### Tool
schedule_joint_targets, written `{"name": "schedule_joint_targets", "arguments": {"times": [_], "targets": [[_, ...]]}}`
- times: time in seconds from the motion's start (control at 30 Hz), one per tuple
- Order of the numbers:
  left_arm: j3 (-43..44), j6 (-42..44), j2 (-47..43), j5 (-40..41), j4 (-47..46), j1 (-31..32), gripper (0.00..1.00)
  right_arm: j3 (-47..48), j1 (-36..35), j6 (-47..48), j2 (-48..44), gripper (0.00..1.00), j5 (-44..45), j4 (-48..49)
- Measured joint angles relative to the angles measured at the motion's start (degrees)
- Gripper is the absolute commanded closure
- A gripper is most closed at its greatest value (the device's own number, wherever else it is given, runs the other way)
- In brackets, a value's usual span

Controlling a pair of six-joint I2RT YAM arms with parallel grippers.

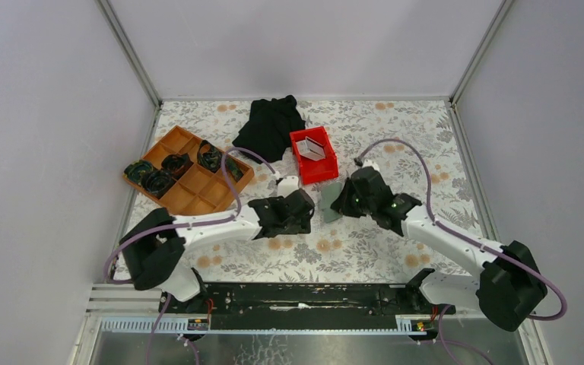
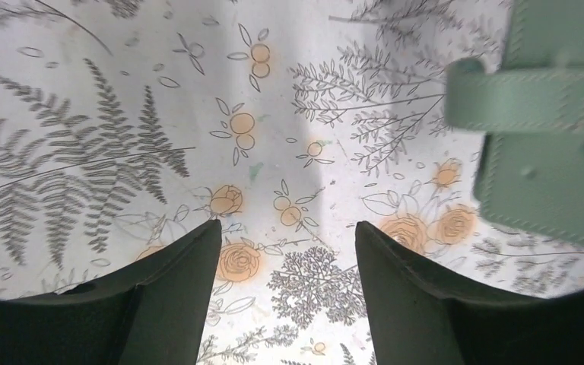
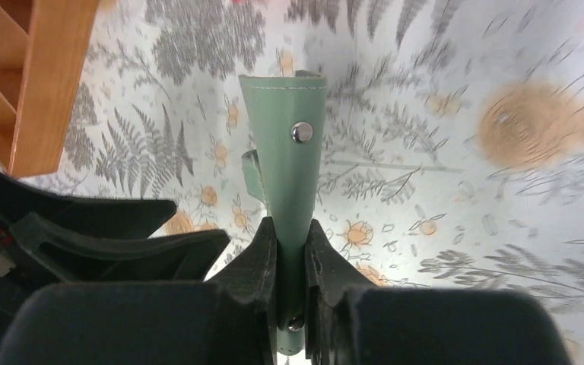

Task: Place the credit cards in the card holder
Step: Turn over the card holder at the center of the board.

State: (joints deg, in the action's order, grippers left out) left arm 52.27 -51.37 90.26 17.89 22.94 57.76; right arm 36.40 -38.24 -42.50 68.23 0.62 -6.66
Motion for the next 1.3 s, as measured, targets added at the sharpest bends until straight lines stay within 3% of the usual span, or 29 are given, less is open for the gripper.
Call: {"name": "schedule_joint_targets", "arguments": {"times": [0.27, 0.57, 0.7, 0.83, 1.03, 1.2, 1.3], "targets": [[-0.15, -3.37, -9.05, 3.89, 4.24, -0.83, 0.27, 21.59, -4.66, 8.87, 4.57, 1.0, 14.53, -23.47], [-3.91, -8.96, -17.79, 8.81, 12.63, -1.31, 0.27, 35.08, -20.28, 8.15, 25.42, 1.0, 35.04, -45.33], [-6.23, -12.0, -22.67, 11.06, 17.92, -1.46, 0.27, 39.98, -23.43, 6.38, 35.56, 1.0, 41.92, -50.38], [-7.61, -14.84, -27.17, 13.35, 22.23, -1.62, 0.27, 41.0, -25.9, 6.12, 39.36, 0.97, 43.04, -50.88], [-8.39, -19.52, -34.03, 16.52, 29.4, -1.62, 0.27, 41.57, -26.43, 6.16, 40.33, 0.84, 41.35, -48.15], [-9.05, -22.53, -38.42, 18.05, 33.46, -1.62, 0.27, 43.69, -27.52, 6.29, 44.13, 0.54, 38.88, -45.77], [-9.14, -23.76, -39.01, 18.58, 35.17, -1.62, 0.27, 43.8, -28.22, 6.71, 45.64, 0.48, 36.68, -44.13]]}}
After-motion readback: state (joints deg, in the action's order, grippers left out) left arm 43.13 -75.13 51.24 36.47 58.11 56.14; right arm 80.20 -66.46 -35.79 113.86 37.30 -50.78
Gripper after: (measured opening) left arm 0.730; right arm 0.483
